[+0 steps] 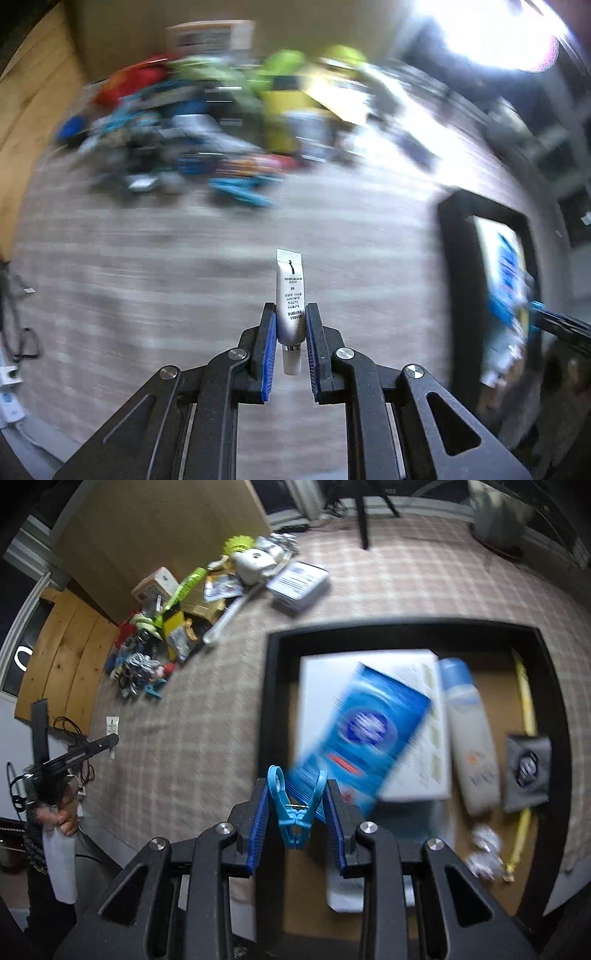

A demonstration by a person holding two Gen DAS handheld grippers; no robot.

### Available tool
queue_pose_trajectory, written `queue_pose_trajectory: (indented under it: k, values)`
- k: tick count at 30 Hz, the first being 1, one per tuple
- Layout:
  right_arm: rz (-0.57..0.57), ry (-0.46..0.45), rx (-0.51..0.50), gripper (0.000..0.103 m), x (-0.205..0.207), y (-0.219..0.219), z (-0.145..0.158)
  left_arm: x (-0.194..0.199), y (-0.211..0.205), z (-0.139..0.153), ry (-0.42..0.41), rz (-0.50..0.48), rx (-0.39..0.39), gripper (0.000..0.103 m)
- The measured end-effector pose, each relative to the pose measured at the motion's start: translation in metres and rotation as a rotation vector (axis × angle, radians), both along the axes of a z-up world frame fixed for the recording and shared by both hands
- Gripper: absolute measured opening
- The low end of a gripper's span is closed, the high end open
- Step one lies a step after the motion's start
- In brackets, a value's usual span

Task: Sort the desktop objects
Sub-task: 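Carry the clothespin and white tube to the tray and open both grippers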

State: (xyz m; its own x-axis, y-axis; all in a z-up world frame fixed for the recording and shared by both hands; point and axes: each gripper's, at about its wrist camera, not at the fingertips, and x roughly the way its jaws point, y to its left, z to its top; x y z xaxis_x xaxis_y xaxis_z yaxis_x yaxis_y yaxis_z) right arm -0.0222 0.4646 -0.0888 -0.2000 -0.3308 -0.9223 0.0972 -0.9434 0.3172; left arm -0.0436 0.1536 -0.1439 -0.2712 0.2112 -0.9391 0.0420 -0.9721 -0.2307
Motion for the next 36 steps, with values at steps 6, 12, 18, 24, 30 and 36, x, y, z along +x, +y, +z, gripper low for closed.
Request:
queue_pose_trajectory:
  k: [6,12,18,24,30,36]
  values:
    - [-0.007,-0.057,-0.002,0.029,0.035,0.031,-0.018,-0.002,0.11,0.004,-0.022,-0.211,0.089,0.014]
    - [0.003,-0.105,-0.012,0.029,0.057,0.04,-0.035,0.029,0.18,0.005,-0.07,-0.355,0.129,0.014]
    - [0.012,-0.142,-0.025,0.029,0.072,0.042,-0.05,0.044,0.214,-0.003,-0.096,-0.424,0.114,0.014]
    - [0.008,-0.158,-0.024,0.029,0.077,0.044,-0.058,0.048,0.223,-0.006,-0.105,-0.444,0.114,0.014]
    - [0.009,-0.149,-0.009,0.032,0.08,0.042,-0.054,0.047,0.222,-0.002,-0.097,-0.458,0.115,0.018]
    - [-0.018,-0.139,0.026,0.047,0.078,0.039,-0.048,0.042,0.196,0.008,-0.06,-0.417,0.118,0.018]
